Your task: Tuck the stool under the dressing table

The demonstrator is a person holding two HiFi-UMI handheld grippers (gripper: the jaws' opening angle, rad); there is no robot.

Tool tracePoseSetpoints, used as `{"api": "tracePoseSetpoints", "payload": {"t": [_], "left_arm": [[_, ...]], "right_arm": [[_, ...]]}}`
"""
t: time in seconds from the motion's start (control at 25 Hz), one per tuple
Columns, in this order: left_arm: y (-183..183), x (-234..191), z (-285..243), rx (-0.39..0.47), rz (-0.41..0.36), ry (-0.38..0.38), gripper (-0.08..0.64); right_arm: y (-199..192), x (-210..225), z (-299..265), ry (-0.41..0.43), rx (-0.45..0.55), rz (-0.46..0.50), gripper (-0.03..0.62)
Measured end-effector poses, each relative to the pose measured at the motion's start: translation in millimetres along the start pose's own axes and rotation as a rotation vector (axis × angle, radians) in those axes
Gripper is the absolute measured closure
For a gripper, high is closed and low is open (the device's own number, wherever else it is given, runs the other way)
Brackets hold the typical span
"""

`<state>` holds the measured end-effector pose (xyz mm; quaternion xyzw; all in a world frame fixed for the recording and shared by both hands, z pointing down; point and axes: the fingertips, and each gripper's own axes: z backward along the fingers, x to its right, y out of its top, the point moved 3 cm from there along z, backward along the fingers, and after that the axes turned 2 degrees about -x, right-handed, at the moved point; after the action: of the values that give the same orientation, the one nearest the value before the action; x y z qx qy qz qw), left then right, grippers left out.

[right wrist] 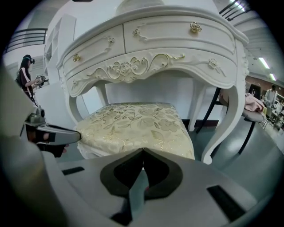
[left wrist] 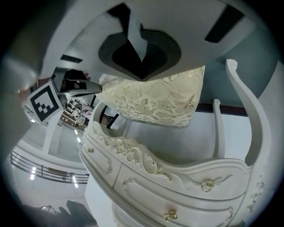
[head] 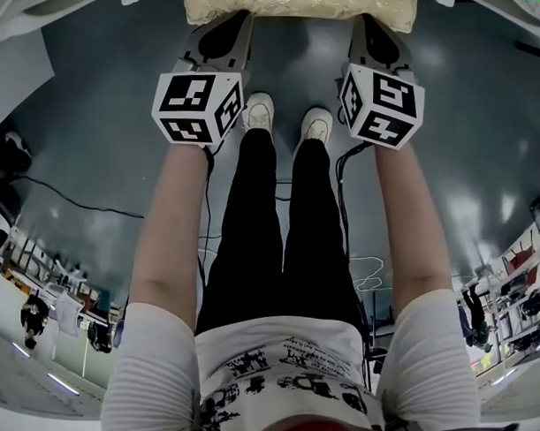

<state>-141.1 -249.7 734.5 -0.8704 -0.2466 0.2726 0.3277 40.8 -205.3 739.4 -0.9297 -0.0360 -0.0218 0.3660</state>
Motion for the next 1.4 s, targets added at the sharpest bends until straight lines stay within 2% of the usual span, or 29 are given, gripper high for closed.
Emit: {"api": "tracePoseSetpoints", "payload": {"t": [0.2, 0.88, 1.2, 1.28, 1.4], "left_arm": [[31.9, 14.0, -25.3, 0.029, 0.000, 0.023, 0.540], [82.7, -25.3, -64.4, 0.043, -0.079, 0.042, 0.540], [87.2, -24.0, -63.0, 0.031, -0.120, 0.040, 0.540], [92.7, -24.3, -54.4, 0.057, -0.126, 0.053, 0.540], [100.5, -23.3, -36.9, 0.086, -0.096, 0.052, 0.540]], "right_arm": [[25.8, 31.1, -6.0, -0.003, 0.027, 0.021, 0.574], [78.6, 32.6, -57.5, -0.037, 0.060, 0.072, 0.575], [82.2, 34.4, -56.5, -0.051, 0.047, 0.077, 0.575], [81.7, 31.1, -50.4, -0.036, 0.024, 0.067, 0.575], [83.6, 21.5, -29.4, 0.005, 0.027, 0.043, 0.575]]}}
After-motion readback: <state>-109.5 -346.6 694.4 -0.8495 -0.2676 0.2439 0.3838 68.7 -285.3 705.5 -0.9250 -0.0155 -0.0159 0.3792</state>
